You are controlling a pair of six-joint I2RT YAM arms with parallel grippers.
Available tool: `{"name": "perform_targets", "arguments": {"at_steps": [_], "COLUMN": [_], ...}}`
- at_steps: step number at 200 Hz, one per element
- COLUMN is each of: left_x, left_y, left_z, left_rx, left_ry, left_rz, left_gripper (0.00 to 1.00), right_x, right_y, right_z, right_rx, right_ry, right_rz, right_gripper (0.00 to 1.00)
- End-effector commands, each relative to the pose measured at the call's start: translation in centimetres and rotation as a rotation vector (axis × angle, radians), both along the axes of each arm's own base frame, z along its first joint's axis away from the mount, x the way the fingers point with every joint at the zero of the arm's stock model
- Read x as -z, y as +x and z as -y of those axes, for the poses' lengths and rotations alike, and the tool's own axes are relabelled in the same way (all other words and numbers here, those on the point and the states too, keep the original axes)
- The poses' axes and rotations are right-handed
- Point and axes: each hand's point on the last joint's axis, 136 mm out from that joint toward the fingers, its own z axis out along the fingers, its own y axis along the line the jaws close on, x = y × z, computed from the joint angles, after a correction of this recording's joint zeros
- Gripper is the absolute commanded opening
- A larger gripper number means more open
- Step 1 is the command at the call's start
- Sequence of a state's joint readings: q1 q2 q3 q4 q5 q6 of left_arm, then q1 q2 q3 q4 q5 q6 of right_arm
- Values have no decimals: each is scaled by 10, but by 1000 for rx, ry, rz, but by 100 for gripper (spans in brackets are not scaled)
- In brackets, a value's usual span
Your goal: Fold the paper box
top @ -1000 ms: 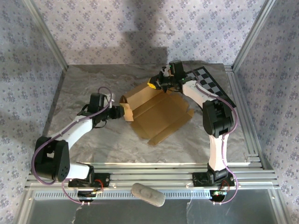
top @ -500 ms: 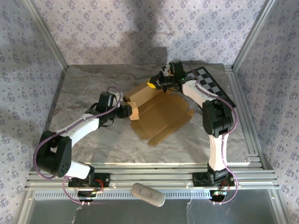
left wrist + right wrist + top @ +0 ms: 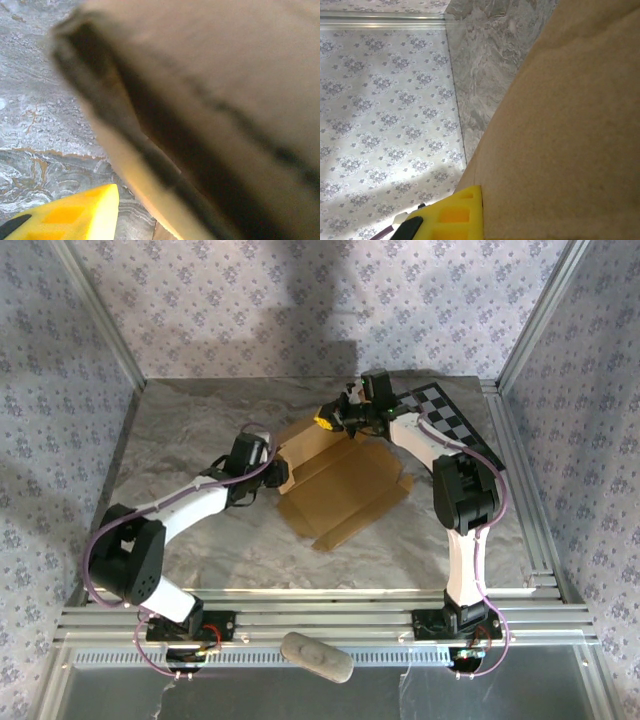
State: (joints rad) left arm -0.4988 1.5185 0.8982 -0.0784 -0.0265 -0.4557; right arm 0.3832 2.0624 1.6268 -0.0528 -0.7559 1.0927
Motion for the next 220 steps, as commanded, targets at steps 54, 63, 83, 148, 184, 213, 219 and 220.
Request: {"name": "perform_targets", "arguments": {"at_steps": [54, 63, 83, 148, 184, 213, 219, 220], "left_x": [5, 7, 7, 15, 23, 31, 32, 32], "left_y": [19, 19, 20, 24, 28, 30, 31, 31], "left_z": [-28, -29, -30, -37, -40, -39, -38, -38], "left_rx": [-240, -253, -274, -326, -355, -359, -359, -358], "left_ry": [175, 174, 168, 215, 272, 279, 280, 281], "left_rz": [13, 11, 16, 3, -17, -31, -33, -33], "left_gripper": [43, 43, 44, 35, 11, 24, 26, 27], "right_x": [0, 2, 4, 10, 10, 9, 10, 9], "right_y": [-23, -26, -33, -40, -38, -37, -37, -37], "right_z": [4, 6, 9, 10, 7, 3, 3, 3], "right_rx": [47, 50, 54, 62, 60, 47, 47, 48], "right_ry": [27, 19, 23, 48, 45, 40, 39, 39], "right_rz": [-5, 9, 69, 92, 75, 58, 53, 53], "right_gripper": [0, 0, 0, 0, 0, 0, 0, 0]}}
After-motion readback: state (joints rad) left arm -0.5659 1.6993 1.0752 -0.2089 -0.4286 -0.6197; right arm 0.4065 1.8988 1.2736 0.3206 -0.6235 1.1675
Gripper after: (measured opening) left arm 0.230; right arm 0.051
